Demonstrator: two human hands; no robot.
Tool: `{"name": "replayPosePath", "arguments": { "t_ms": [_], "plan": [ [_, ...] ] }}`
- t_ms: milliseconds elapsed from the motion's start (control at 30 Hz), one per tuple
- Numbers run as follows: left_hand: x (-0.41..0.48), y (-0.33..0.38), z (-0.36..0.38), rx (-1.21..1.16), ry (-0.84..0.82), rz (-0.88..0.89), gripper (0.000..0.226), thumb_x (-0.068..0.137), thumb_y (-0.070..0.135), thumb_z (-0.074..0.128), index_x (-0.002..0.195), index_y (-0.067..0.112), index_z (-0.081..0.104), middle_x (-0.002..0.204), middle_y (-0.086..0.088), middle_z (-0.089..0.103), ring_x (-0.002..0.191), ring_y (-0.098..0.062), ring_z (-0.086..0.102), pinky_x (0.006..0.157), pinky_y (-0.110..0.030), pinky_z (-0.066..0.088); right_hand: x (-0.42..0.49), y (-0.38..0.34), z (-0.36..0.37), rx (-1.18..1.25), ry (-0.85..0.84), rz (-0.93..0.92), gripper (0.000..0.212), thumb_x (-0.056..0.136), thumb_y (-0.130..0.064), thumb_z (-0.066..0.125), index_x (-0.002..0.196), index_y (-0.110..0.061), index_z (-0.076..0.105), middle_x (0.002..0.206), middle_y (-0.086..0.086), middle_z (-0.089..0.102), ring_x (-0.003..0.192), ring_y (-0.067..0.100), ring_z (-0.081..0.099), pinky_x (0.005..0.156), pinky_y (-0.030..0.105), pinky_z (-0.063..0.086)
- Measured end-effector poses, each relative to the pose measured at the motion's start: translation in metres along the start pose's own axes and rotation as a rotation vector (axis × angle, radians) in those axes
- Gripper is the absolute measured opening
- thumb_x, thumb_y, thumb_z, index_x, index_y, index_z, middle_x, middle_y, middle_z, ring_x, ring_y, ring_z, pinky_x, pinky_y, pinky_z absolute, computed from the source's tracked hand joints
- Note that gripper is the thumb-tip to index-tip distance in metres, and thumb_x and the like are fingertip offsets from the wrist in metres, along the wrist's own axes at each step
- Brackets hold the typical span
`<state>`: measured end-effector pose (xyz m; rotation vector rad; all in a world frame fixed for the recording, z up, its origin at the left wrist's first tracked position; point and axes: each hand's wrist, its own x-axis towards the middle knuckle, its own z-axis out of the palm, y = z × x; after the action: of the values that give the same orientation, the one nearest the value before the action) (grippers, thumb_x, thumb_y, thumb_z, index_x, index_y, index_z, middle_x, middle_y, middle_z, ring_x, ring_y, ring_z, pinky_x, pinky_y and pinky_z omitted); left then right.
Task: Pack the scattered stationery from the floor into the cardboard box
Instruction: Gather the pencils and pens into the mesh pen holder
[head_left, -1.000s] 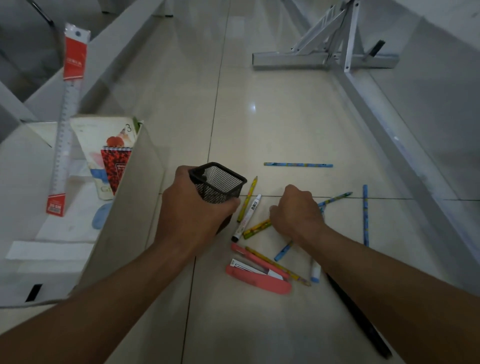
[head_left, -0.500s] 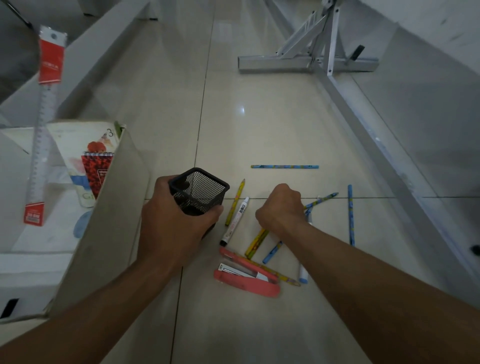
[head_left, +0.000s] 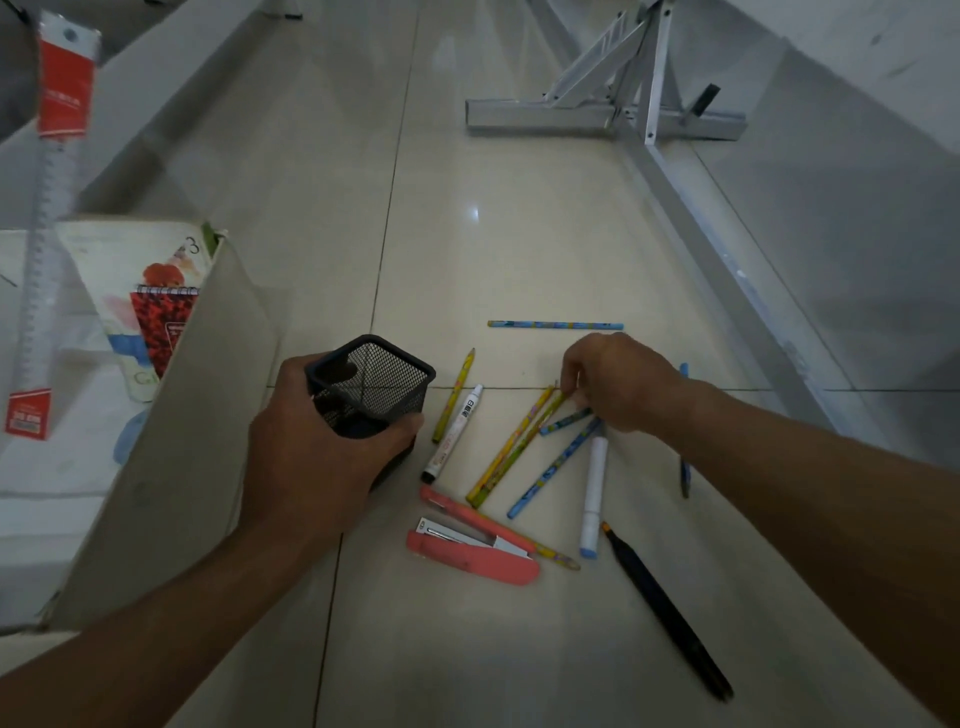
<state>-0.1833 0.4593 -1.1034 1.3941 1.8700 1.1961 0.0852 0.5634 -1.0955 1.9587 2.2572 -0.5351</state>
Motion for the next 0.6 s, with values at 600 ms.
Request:
{"name": "replayPosePath", "arguments": {
  "t_ms": [600],
  "plan": [
    [-0.001,-0.013,0.001,-0.038,0.001,0.012,0.082,0.055,0.041,0.094,0.127,0.028,0.056,0.116,0.014,0.066,0.102,-0.006,0.066,0.080,-0.016,0.048,-0.010,0.055,0.035,-0.538,0.301,-0.491,0.019,0.082,-0.006,0.067,0.097,-0.014,0.061,0.090,0.011,0.057,0.079,0.030,0.054,0.065,0.036,0.029]
  ]
}}
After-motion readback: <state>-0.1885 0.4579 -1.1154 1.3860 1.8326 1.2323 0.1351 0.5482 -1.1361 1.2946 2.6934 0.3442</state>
